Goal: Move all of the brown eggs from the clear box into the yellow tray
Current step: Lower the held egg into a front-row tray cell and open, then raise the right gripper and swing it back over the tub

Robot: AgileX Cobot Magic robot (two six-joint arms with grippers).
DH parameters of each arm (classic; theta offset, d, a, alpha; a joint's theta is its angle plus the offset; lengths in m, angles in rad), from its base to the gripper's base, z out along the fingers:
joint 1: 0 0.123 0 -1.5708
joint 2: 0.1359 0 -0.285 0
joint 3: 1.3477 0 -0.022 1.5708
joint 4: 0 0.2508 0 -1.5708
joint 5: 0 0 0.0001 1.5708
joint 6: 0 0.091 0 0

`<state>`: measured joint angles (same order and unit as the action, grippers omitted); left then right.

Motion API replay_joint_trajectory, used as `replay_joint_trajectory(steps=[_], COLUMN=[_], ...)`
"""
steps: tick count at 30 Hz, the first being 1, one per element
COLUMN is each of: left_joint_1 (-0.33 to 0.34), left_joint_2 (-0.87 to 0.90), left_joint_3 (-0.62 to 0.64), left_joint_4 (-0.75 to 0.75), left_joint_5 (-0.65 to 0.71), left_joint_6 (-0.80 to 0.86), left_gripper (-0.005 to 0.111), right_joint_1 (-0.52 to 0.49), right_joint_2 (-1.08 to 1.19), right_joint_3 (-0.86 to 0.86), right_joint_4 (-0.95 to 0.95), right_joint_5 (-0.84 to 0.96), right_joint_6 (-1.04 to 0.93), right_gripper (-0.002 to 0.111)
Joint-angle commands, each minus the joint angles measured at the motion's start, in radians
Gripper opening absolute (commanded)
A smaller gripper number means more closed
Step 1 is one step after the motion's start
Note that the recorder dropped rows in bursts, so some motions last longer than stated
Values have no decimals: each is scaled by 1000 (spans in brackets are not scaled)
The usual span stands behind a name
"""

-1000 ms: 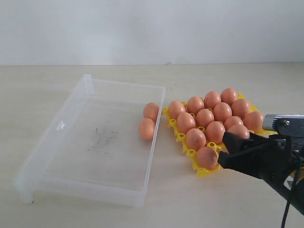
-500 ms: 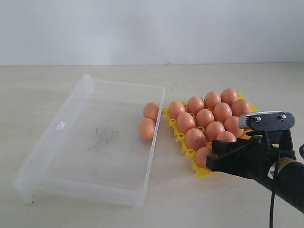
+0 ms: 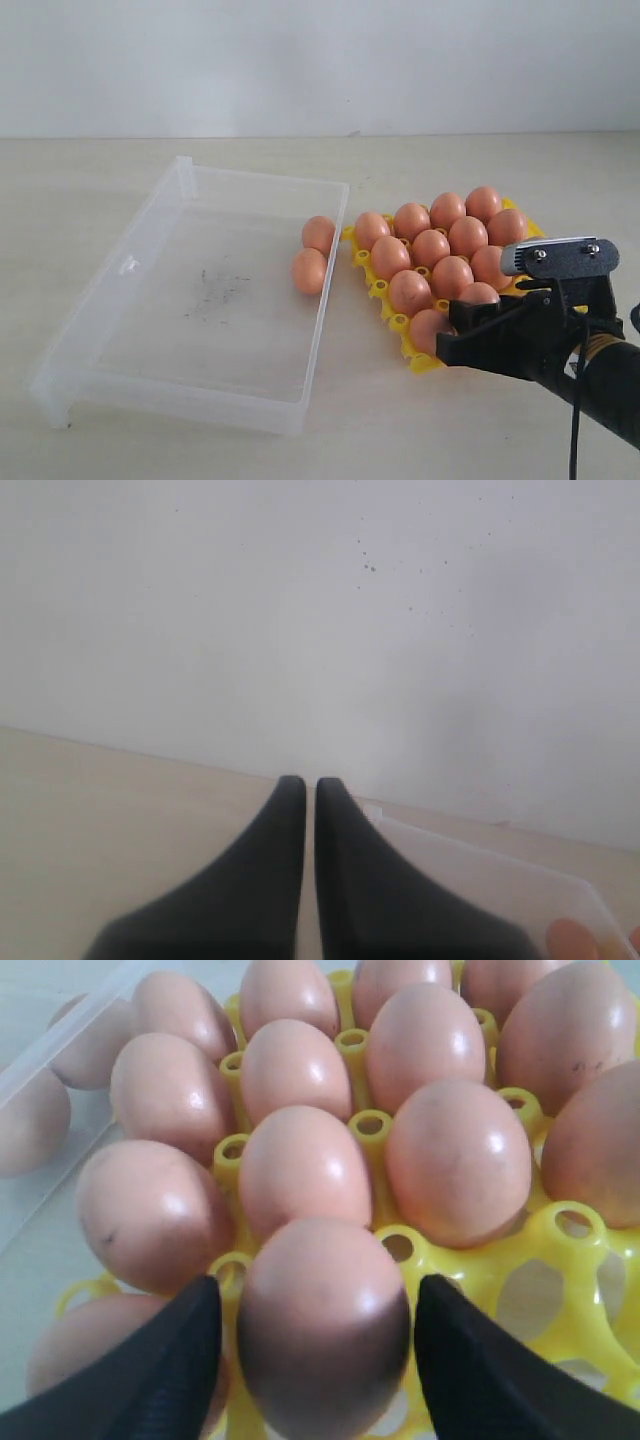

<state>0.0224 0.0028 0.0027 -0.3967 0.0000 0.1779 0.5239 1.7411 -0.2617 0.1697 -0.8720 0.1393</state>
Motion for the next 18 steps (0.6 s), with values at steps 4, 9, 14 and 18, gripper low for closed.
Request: replay_joint_trajectory(steps=[4, 9, 14, 18], left_joint_1=[-8, -8, -8, -8], left_joint_2=[-3, -3, -3, -3], left_joint_3=[-3, -3, -3, -3], left_joint_4=[-3, -3, -3, -3], left_joint_5=[0, 0, 0, 0], left_joint_6=[7, 7, 7, 7], left_gripper=[4, 4, 4, 4], right_joint_1=[-5, -5, -3, -3], right_joint_2=[-6, -51, -225, -360], right_joint_3=[-7, -7, -10, -85], right_joint_4=[59, 64, -71, -394], right_joint_5=[-50, -101, -111, 42], right_joint_6=[-49, -60, 9, 217], right_gripper=[55, 55, 55, 38])
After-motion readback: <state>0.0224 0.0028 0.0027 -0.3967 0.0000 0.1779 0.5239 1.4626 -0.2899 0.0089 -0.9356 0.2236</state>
